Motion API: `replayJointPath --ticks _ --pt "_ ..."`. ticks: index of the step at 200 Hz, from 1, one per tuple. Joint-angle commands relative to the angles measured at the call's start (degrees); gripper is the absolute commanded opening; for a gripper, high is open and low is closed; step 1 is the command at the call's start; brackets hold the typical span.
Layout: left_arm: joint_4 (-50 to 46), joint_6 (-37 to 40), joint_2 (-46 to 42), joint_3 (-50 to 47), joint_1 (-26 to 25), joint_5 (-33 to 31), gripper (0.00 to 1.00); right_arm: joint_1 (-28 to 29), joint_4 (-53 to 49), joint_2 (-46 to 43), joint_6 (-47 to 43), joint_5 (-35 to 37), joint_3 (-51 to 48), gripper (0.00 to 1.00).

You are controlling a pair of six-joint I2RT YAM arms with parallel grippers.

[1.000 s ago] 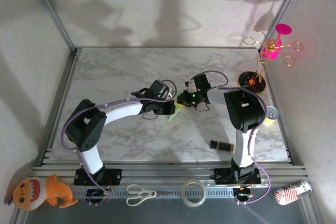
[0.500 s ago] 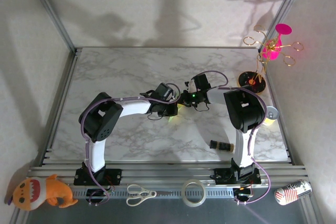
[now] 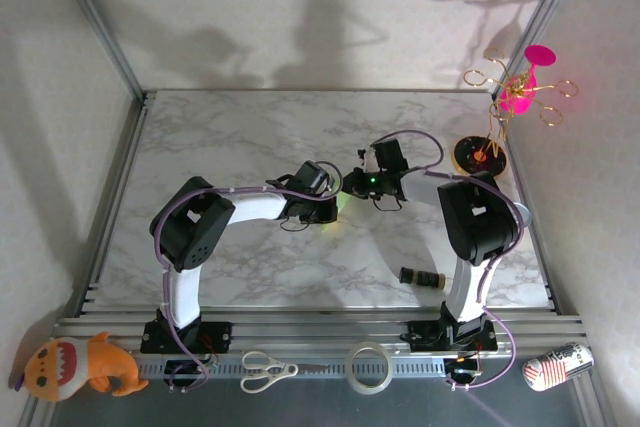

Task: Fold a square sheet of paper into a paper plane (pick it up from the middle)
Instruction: Fold the wing for the fifth time at the center of the table.

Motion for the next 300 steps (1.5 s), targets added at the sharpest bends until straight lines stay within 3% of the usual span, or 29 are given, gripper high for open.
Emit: replayJointPath --ticks 1,87,136,258,300 --pt "-2.4 0.2 0.8 -2.1 0.0 -2.7 0.00 1.2 0.5 -1.1 1.7 1.1 -3.0 0.07" --pt "-1.6 0.0 0.0 -2.6 0.0 -2.0 0.00 4.2 -0.9 2.6 3.2 1.4 -2.2 0.04" --pt "-0.3 -0.3 -7.1 -1.3 0.0 -2.6 0.02 4.2 -2.5 3.6 3.1 2.6 -1.7 0.03" --pt "-1.0 -1.9 -0.3 -5.1 -0.4 -0.9 0.00 4.1 -3.2 3.6 2.3 2.7 0.1 0.03" --pt "-5.5 0.3 -0.5 -5.7 -0.5 -3.6 0.00 0.2 -5.2 5.8 -2.6 1.4 4.1 0.03"
